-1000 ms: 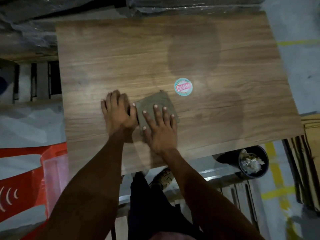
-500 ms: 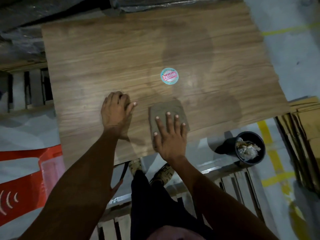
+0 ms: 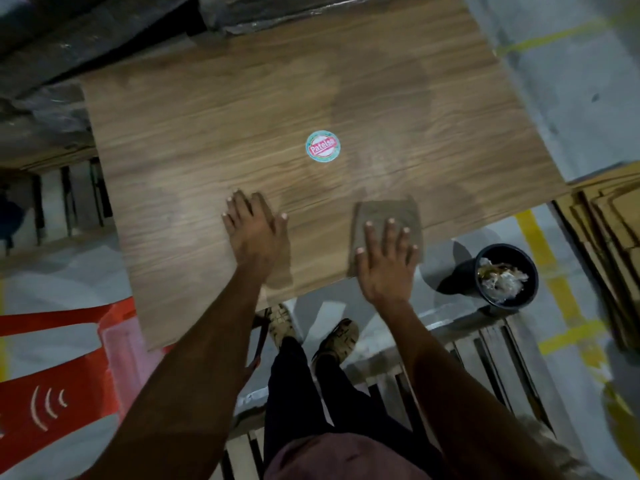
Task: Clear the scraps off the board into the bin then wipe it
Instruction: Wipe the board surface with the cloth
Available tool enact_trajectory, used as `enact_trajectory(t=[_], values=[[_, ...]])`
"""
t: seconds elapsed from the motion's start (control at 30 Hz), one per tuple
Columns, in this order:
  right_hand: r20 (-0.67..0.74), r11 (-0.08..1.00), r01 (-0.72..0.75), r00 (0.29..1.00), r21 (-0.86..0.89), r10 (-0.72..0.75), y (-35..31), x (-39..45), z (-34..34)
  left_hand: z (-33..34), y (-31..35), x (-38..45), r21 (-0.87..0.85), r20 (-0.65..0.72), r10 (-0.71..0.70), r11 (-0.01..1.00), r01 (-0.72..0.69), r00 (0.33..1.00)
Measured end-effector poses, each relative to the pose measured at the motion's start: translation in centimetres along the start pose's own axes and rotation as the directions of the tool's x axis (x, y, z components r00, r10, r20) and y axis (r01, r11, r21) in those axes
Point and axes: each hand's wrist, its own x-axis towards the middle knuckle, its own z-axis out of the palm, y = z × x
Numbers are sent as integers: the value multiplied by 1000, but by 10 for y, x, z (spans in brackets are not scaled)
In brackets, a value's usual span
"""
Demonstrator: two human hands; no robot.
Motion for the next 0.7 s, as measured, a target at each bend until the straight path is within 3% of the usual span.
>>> enact_trajectory(t=[0.1,0.17,0.23,0.3,0.37,0.43,0.5,0.57,0.63,0.7], values=[[16,991,-127,992,35,126,-5,1,-1,17,18,-14,-64,-31,-76,995,74,997],[37,999,35,999,16,-36,-27,-11,5,25,28,-15,-93,-48,-147,986,142,988],[66,953,302,951,6,-302,-42,-27,14,29,34,-14,-79,-70,-186,980,180,980],[62,922,387,920,5,-387,-38,-26,16,29,36,-12,-71,-106,-192,980,185,976],[40,961,277,960,-3,-277,-24,-9,10,26,36,-6,-59,-135,-169,985,163,976],[4,997,75,997,16,-75,-10,17,-1,23,35,3,-24,-147,-104,995,101,984],[9,989,-127,992,74,127,-4,43,-10,20,34,15,16,-121,-32,999,34,992],[12,967,-236,972,92,236,-17,58,-12,17,36,26,40,-103,0,999,5,995],[1,994,-98,995,40,98,-44,55,-6,13,40,35,51,-100,5,999,0,995],[12,973,229,973,-30,-229,-66,45,3,12,40,45,53,-106,18,998,-13,994]])
